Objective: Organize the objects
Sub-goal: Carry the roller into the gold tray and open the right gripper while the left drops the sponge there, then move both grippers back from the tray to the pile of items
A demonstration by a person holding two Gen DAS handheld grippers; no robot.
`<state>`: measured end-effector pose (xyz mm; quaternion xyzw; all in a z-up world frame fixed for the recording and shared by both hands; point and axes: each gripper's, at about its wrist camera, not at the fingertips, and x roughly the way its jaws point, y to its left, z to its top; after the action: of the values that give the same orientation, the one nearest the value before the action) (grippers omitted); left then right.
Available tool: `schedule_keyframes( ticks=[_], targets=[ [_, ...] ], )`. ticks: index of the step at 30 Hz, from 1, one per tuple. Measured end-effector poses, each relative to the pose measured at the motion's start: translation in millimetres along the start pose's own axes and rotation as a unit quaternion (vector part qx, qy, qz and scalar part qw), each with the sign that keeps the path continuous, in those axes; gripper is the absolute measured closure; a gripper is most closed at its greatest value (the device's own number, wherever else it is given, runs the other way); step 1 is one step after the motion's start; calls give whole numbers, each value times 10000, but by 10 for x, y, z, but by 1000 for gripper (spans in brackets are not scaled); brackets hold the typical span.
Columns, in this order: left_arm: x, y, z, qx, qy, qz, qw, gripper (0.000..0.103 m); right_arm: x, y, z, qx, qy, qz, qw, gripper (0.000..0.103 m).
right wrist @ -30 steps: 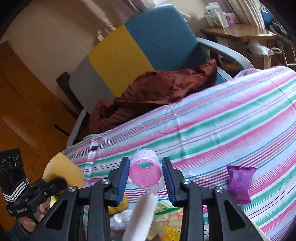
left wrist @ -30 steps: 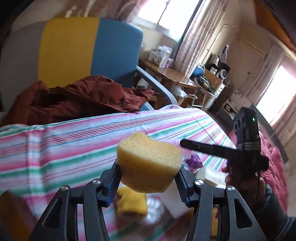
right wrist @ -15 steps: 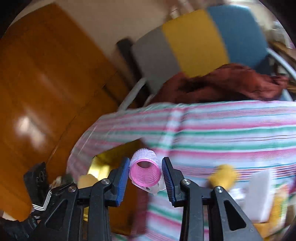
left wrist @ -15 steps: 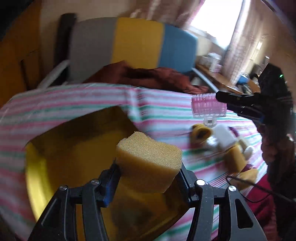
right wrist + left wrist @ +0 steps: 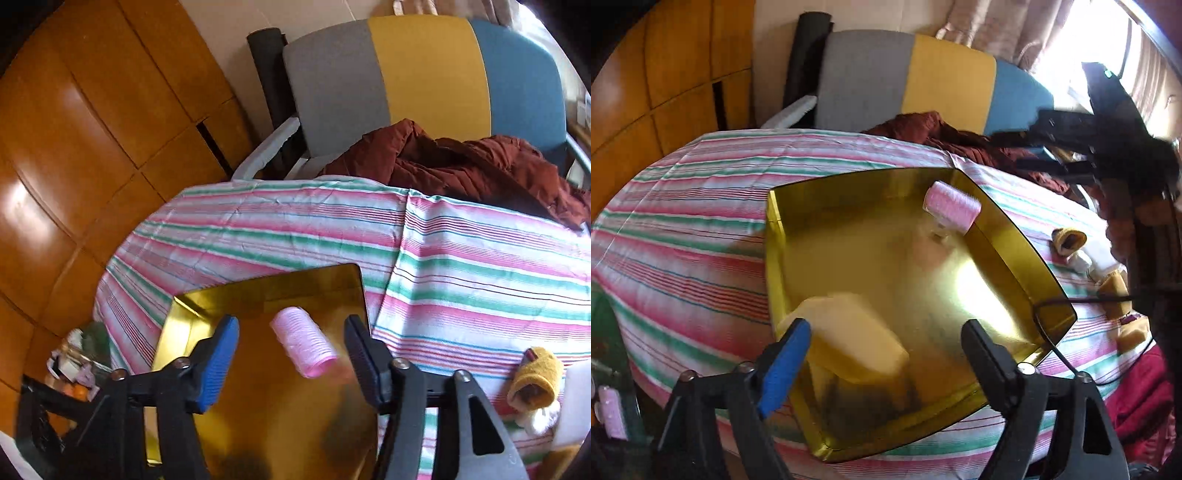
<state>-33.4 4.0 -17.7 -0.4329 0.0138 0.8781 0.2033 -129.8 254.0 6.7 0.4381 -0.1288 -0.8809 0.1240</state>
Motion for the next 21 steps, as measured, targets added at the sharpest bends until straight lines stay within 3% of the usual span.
schedule_keyframes(
  ticks=[6, 11, 21],
  targets=[
    [-123, 51, 42, -287, -307, 101, 9991, 15, -176, 220, -346, -450, -111, -362, 9983, 20],
    [-237, 0, 129, -307, -526, 241, 9978, 10, -323, 364, -646, -845, -310, -727, 9933, 18],
    [-396, -192, 131, 17, -773, 695, 9946, 3, -580, 413, -1030, -992, -544, -1090, 9876, 17]
  ],
)
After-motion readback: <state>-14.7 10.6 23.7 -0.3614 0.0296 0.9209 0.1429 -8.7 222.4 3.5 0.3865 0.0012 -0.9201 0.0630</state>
